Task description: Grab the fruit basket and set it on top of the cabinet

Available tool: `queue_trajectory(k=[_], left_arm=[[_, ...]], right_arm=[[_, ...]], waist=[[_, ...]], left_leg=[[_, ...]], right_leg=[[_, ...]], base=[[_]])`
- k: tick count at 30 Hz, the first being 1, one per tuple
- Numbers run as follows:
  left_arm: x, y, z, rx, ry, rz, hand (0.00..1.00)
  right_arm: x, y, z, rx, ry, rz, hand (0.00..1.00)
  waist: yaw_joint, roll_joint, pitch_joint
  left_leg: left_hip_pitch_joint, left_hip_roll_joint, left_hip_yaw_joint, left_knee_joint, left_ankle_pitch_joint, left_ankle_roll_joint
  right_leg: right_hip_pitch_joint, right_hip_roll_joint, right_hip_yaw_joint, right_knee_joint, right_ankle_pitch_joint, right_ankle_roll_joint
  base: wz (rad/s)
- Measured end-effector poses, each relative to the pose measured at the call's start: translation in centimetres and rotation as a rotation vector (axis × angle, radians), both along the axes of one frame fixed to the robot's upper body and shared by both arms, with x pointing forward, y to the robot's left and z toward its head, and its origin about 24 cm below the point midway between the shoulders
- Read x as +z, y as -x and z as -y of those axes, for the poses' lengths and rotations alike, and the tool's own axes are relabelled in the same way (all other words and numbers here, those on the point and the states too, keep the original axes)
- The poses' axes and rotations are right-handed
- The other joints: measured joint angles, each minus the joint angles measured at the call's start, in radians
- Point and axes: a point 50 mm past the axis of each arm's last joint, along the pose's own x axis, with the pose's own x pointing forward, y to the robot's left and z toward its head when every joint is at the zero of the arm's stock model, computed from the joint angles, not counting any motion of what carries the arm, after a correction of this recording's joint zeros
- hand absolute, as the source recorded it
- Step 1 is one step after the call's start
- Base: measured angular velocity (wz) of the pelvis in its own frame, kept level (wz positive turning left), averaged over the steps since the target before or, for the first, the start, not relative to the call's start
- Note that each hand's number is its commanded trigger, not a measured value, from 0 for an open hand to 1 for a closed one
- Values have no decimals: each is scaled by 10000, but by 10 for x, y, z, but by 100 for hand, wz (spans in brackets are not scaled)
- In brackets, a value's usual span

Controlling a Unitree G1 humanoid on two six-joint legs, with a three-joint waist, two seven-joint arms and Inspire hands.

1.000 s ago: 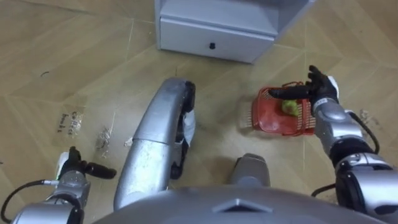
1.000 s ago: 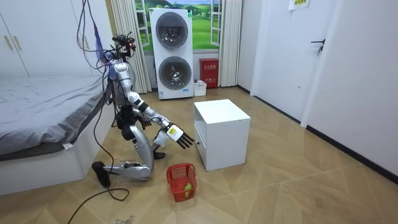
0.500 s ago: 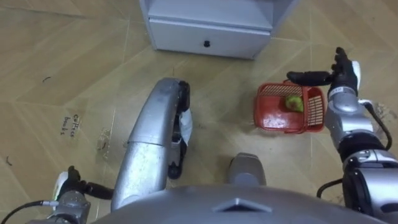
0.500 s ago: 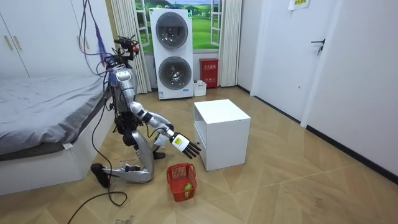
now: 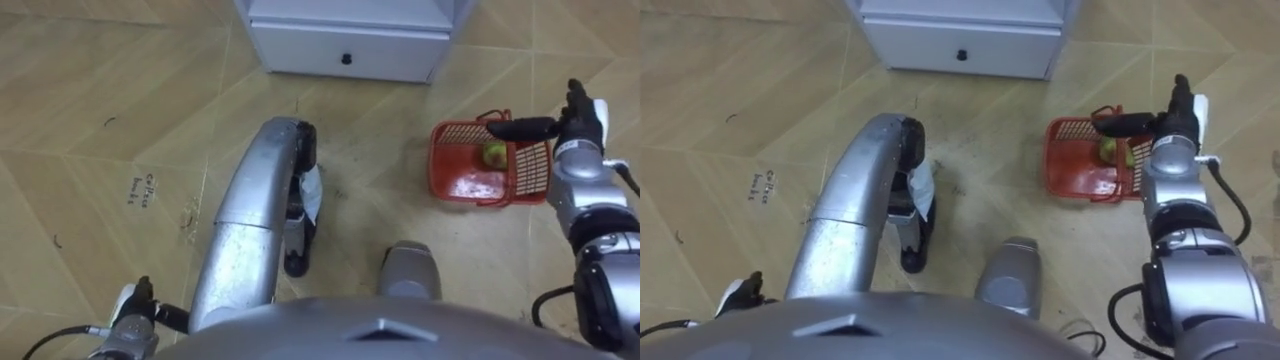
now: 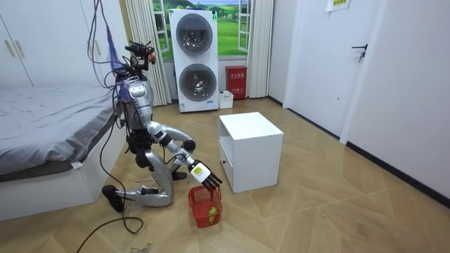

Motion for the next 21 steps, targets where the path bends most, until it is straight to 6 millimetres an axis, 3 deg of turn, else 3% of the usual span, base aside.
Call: queue_trajectory(k=[3, 12, 21], left_arm=[[0, -5, 0, -60, 106, 73, 0], [0, -2, -1, -131, 478, -202, 0], [-1, 1, 2, -412, 907, -568, 0]], right_arm=[[-7, 10, 6, -313, -337, -460, 0], [-3, 20, 28, -911, -539, -627, 0], [-13, 34, 28, -692, -1034, -1434, 0]], waist=[[254, 64, 6], [430, 381, 9], [606, 518, 36]], left_leg=[[-112, 89, 69, -12, 0, 0], [-403, 221, 317, -140, 51, -44], [-496, 270, 386, -145, 86, 6]], right_leg=[[-229, -2, 139, 63, -3, 6], [-863, -140, 499, 208, -15, 27], [-982, -160, 531, 258, -21, 36]], base=[[-6], [-4], [0]])
